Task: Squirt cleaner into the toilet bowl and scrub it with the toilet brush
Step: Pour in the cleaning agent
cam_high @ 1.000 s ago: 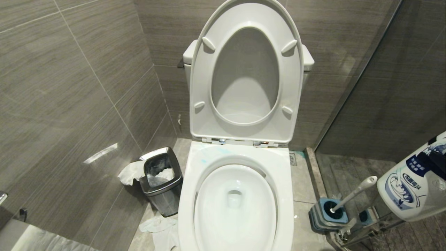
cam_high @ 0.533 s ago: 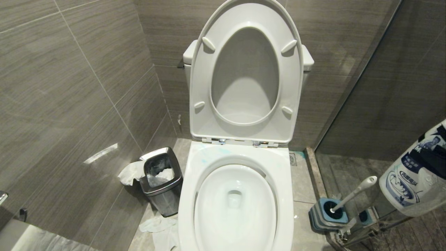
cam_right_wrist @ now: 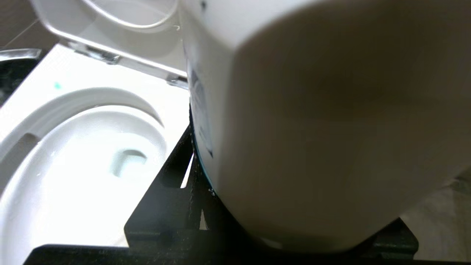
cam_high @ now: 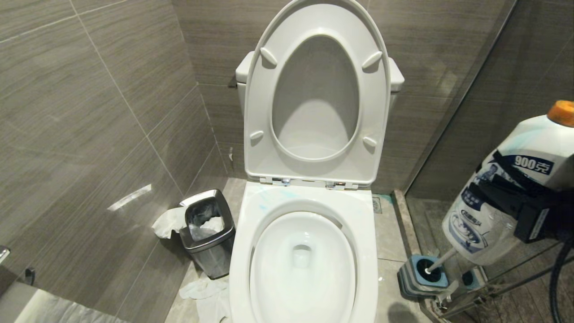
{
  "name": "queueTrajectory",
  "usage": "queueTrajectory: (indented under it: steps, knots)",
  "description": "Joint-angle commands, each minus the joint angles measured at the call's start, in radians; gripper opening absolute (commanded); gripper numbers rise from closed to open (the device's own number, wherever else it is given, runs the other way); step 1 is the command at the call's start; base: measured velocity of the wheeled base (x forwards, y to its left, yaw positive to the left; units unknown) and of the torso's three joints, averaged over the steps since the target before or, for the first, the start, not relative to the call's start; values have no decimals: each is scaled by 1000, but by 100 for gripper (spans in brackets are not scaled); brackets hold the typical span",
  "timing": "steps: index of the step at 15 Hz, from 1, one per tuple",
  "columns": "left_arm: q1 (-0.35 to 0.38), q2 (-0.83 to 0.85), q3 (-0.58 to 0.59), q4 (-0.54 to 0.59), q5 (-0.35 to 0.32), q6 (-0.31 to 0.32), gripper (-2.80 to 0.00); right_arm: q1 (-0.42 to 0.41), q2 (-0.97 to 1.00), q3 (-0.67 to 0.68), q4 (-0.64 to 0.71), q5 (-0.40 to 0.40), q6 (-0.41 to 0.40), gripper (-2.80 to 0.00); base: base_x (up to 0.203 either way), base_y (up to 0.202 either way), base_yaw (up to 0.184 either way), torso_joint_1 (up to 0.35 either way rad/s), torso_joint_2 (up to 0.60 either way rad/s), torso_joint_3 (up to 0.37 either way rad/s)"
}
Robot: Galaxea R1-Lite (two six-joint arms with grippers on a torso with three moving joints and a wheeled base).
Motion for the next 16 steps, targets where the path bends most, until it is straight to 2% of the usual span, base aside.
queueTrajectory:
  steps: [1,3,8,10,16]
  knots:
    - [0,0,2,0,0,0,-280,154,114,-51,-4,-121,13,-280,0,0,0,0,0,0]
    - [0,0,2,0,1,0,-280,203,191,-88,-5,-193,29,-280,0,0,0,0,0,0]
    - [0,0,2,0,1,-6,-280,254,368,-101,-157,-258,31,-280,0,0,0,0,0,0]
    - [0,0,2,-2,7,-12,-280,277,405,-131,-177,-284,27,-280,0,0,0,0,0,0]
    - [0,0,2,-2,7,-13,-280,308,520,-277,-177,-322,-48,-280,0,0,0,0,0,0]
